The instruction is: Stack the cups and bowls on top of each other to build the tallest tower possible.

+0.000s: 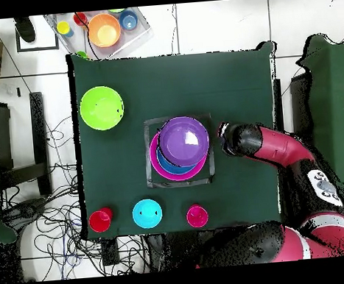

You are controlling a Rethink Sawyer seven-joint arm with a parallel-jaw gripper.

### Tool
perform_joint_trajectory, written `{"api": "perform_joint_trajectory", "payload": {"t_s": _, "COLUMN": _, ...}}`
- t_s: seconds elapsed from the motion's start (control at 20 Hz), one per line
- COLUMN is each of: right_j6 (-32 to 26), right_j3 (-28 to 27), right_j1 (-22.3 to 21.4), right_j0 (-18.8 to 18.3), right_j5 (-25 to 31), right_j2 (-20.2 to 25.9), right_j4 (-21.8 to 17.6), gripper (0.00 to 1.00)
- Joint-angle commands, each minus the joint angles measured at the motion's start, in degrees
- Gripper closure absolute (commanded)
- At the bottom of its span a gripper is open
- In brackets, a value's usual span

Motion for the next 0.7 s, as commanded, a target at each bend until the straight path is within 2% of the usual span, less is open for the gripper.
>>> {"api": "perform_joint_trajectory", "payload": {"t_s": 0.05, "right_j6": -4.2, "right_j3": -2.8, "right_j1": -6.0, "right_j0": 2.8, "right_j5": 14.0, "right_j2": 4.4, "right_j4": -1.5, "gripper": 0.00}}
{"api": "perform_joint_trajectory", "payload": {"t_s": 0.25, "right_j6": -3.5, "right_j3": -4.1, "right_j1": -6.4, "right_j0": 3.3, "right_j5": 16.2, "right_j2": 4.7, "right_j4": -1.3, "gripper": 0.00}}
{"api": "perform_joint_trajectory", "payload": {"t_s": 0.45, "right_j6": -3.6, "right_j3": -3.1, "right_j1": -5.2, "right_j0": 2.1, "right_j5": 12.4, "right_j2": 5.6, "right_j4": -2.5, "gripper": 0.00}}
{"api": "perform_joint_trajectory", "payload": {"t_s": 0.7, "right_j6": -6.3, "right_j3": -1.3, "right_j1": -1.6, "right_j0": -2.3, "right_j5": 5.5, "right_j2": 7.4, "right_j4": -5.1, "gripper": 0.00}}
